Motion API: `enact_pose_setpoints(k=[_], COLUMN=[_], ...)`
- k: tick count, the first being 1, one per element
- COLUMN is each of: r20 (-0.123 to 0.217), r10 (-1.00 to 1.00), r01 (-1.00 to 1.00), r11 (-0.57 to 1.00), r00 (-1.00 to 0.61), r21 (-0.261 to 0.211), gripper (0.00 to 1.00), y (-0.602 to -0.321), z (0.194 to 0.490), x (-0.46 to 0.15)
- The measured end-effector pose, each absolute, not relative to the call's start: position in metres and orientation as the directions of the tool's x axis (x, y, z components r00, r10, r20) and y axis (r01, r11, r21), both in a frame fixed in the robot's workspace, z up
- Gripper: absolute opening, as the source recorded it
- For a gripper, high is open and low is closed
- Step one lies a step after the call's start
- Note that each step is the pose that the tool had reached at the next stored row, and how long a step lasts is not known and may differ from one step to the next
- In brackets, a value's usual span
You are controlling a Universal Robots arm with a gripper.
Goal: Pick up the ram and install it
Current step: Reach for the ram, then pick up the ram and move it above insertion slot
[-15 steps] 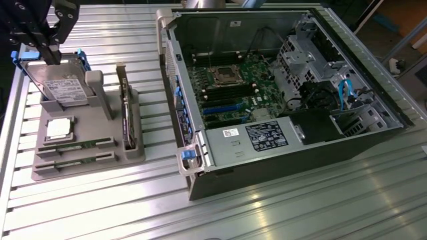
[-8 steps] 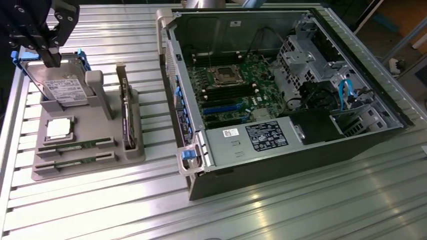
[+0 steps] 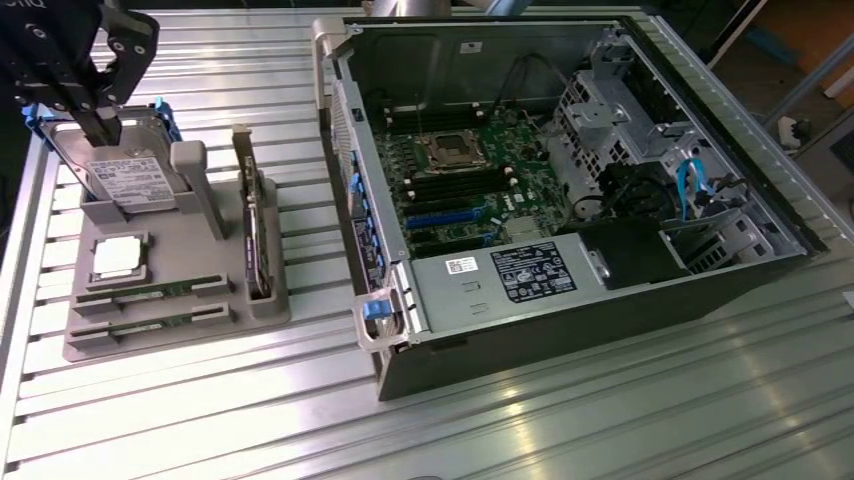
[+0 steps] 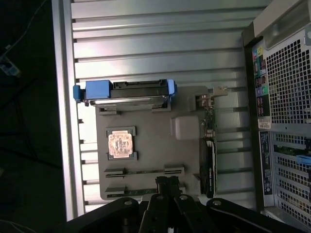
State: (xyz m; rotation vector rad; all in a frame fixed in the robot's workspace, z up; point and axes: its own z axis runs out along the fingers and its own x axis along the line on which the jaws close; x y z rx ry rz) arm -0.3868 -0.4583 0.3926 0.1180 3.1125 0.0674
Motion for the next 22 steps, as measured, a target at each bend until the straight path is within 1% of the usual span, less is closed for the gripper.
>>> enact_pose_setpoints(k=[22], r20=[-0.024], r10=[0.076], r01=[0.075], r11=[0.996], r00=[-0.997], r21=[0.044], gripper=[0.11], y=[-0.4592], z=[0.3926], x=[-0.3868])
